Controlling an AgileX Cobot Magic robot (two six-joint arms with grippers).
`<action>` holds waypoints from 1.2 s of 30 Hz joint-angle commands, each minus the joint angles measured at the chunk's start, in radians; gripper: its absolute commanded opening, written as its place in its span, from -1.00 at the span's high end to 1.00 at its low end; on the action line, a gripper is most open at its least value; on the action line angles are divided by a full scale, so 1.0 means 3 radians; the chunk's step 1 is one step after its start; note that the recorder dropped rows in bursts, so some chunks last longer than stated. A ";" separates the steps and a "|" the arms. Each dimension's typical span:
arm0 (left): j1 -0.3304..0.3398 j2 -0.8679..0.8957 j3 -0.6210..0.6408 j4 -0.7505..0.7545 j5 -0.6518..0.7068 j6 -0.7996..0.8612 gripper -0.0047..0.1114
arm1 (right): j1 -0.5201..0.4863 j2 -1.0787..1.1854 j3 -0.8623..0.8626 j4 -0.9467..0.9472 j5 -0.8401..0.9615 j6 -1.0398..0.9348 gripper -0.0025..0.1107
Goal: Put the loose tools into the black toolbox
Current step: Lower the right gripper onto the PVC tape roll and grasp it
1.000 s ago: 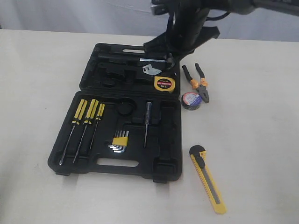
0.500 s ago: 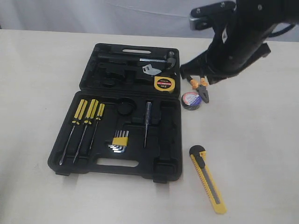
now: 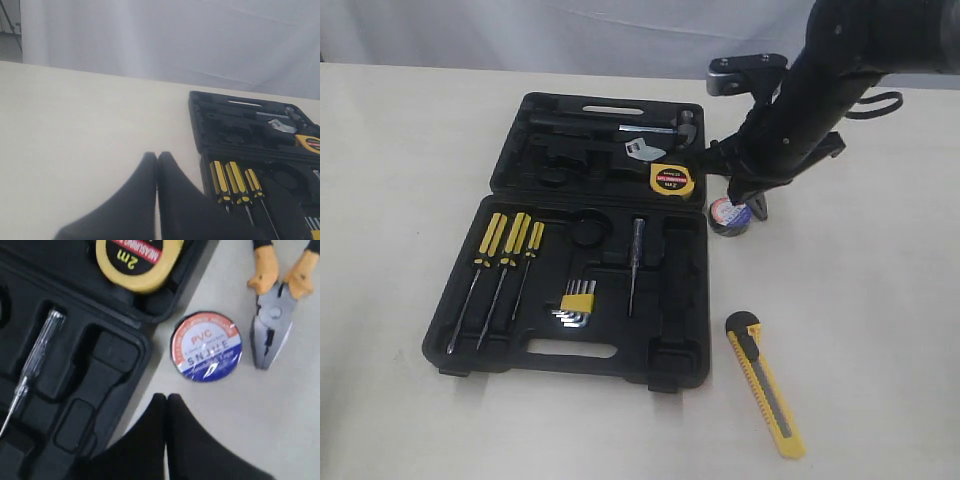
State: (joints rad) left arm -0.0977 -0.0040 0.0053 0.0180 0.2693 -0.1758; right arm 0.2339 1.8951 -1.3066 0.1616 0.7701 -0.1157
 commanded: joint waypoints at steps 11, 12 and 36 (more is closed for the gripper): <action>-0.0019 0.0013 -0.0018 -0.0015 0.0005 0.0001 0.92 | -0.0113 0.0250 -0.0177 -0.0328 -0.0029 -0.0560 -0.28; -0.0019 0.0013 -0.0018 -0.0015 0.0005 0.0001 0.92 | -0.0105 0.0277 -0.0177 -0.0320 -0.0023 -0.0628 -0.28; -0.0019 0.0013 -0.0018 -0.0015 0.0005 0.0001 0.92 | -0.0105 0.0373 -0.0177 -0.0174 -0.0194 -0.1505 -0.22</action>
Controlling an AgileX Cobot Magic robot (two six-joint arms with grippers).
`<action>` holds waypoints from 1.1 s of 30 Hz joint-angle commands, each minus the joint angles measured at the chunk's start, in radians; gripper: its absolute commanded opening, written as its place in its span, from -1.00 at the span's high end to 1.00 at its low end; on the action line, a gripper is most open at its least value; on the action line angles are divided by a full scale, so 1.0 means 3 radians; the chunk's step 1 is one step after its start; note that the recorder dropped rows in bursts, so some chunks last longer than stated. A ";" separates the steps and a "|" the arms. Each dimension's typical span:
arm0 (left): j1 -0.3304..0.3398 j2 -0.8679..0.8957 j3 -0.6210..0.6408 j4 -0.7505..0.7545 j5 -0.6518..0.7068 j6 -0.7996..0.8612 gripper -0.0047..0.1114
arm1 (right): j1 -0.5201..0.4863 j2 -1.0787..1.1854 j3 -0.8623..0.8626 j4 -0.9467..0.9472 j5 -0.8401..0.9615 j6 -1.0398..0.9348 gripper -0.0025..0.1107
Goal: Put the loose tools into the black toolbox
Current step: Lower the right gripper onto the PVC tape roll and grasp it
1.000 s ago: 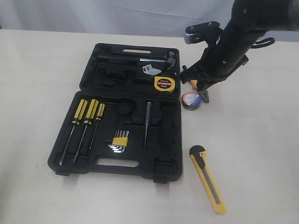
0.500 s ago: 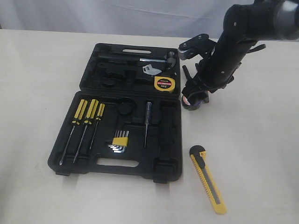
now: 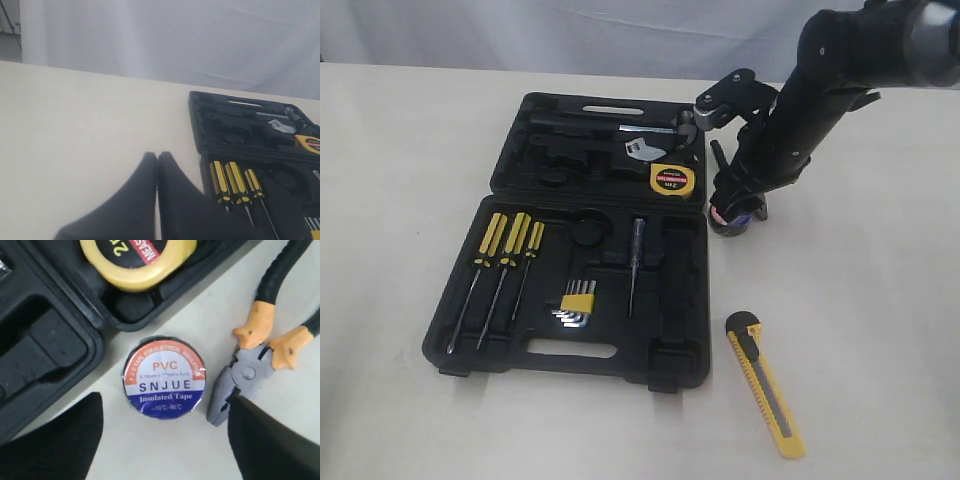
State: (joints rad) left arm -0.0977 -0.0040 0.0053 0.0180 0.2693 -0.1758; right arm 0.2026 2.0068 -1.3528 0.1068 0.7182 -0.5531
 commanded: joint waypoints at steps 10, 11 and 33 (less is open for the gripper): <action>-0.0019 0.0013 -0.0018 -0.0015 0.0005 0.0001 0.92 | 0.0000 0.0086 -0.0023 0.0008 -0.0101 -0.0079 -0.22; -0.0019 0.0013 -0.0018 -0.0015 0.0005 0.0001 0.92 | 0.0000 0.0125 -0.0023 0.0008 -0.0101 -0.0079 -0.22; -0.0019 0.0013 -0.0018 -0.0015 0.0005 0.0001 0.92 | 0.0283 0.0459 -0.0023 0.0000 -0.0359 -0.0140 -0.17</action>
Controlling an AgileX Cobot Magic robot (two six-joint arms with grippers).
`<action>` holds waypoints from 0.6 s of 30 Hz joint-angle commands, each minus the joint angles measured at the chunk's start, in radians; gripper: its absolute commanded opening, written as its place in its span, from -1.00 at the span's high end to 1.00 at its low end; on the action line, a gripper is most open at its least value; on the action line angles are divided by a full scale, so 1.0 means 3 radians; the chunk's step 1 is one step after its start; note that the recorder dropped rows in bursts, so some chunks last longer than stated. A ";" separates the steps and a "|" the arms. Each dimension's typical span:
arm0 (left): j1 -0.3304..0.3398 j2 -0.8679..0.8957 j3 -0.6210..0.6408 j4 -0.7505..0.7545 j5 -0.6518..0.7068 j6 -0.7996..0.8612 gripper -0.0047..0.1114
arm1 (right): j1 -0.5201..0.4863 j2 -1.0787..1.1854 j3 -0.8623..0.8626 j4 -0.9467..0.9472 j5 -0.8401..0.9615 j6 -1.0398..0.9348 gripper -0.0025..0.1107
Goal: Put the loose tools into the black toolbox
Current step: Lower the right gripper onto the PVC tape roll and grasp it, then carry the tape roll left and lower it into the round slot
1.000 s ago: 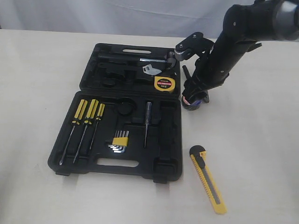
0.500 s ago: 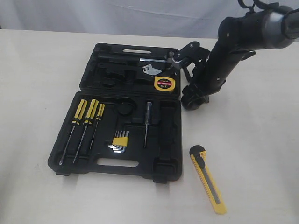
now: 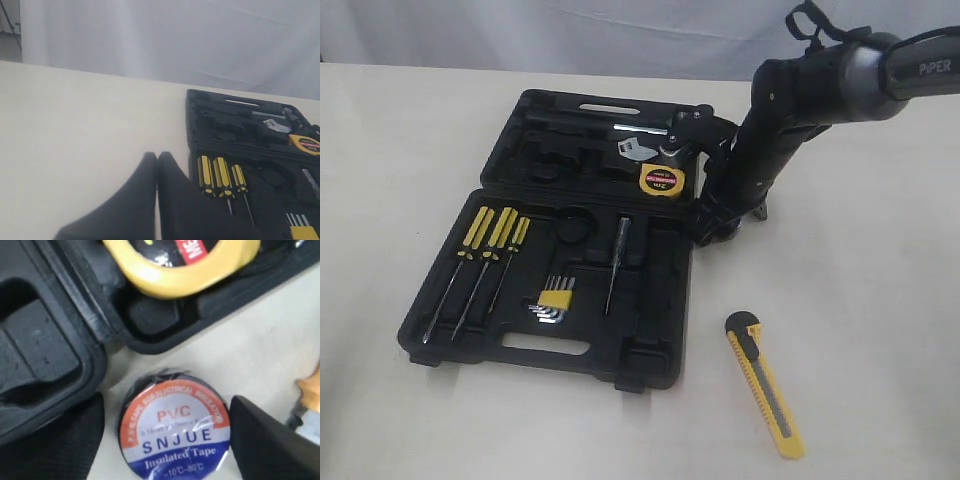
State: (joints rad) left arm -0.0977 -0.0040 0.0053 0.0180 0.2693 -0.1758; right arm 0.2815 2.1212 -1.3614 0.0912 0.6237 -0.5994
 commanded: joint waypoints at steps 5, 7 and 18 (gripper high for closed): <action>-0.0019 0.0013 -0.0018 -0.0015 0.0005 0.0001 0.92 | 0.0013 -0.0010 0.0006 0.0044 -0.0044 0.0051 0.11; -0.0019 0.0013 -0.0018 -0.0015 0.0005 0.0001 0.92 | 0.0013 -0.0072 0.0006 0.0036 -0.0044 0.0051 0.29; -0.0019 0.0013 -0.0018 -0.0015 0.0005 0.0001 0.92 | 0.0394 -0.0926 -0.0003 0.0078 0.0060 0.0224 0.89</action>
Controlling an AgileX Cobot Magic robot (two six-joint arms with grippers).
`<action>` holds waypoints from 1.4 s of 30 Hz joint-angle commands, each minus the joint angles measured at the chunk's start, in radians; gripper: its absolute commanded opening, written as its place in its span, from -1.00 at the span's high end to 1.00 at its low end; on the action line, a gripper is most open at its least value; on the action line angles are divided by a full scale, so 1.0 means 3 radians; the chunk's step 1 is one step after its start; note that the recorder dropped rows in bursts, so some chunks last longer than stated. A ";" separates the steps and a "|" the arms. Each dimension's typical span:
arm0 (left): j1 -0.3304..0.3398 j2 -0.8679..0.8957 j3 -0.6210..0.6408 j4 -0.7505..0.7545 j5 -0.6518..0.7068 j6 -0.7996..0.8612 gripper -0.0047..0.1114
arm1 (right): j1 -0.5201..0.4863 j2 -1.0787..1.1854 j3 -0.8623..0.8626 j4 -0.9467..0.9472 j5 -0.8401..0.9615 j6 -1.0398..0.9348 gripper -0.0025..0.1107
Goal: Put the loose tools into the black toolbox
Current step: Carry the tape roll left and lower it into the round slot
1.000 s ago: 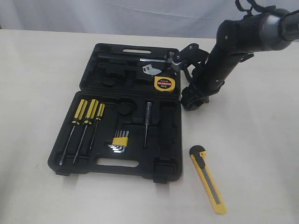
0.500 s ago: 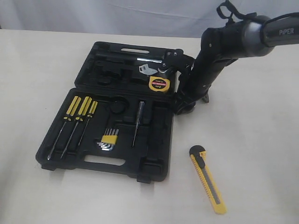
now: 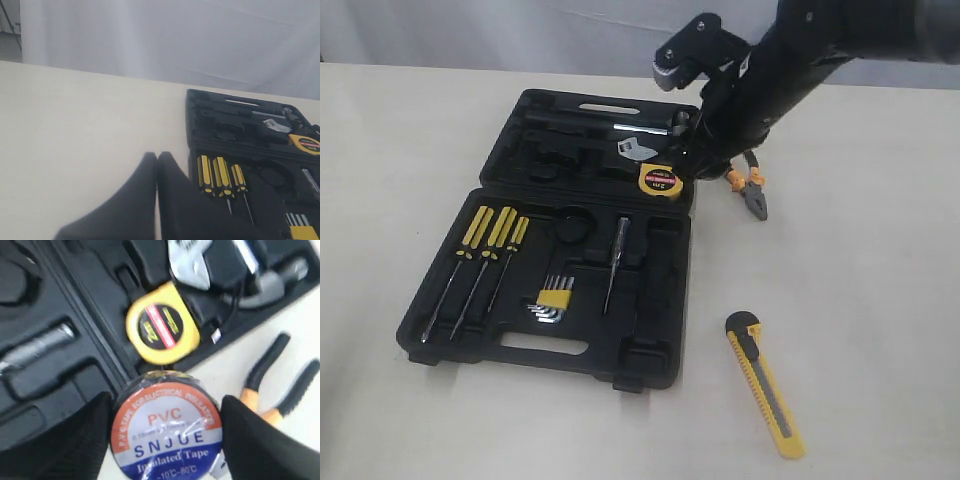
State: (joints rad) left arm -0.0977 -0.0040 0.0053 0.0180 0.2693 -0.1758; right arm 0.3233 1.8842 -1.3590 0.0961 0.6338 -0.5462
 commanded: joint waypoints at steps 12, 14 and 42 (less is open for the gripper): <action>-0.0019 0.0013 -0.0018 -0.0015 0.0005 0.0001 0.92 | 0.1031 0.0780 -0.1039 0.0011 0.0160 0.1072 0.89; -0.0019 0.0013 -0.0018 -0.0015 0.0005 0.0001 0.92 | 0.1031 0.0930 -0.1148 0.0011 0.0160 0.1178 0.89; -0.0019 0.0013 -0.0018 0.0002 -0.0002 0.0001 0.92 | 0.1031 0.1281 -0.1245 -0.0422 0.0225 0.1439 0.15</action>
State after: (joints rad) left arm -0.0977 -0.0040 0.0053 0.0180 0.2693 -0.1758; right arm 0.6352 2.2647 -1.7294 -0.0159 0.7179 -0.1219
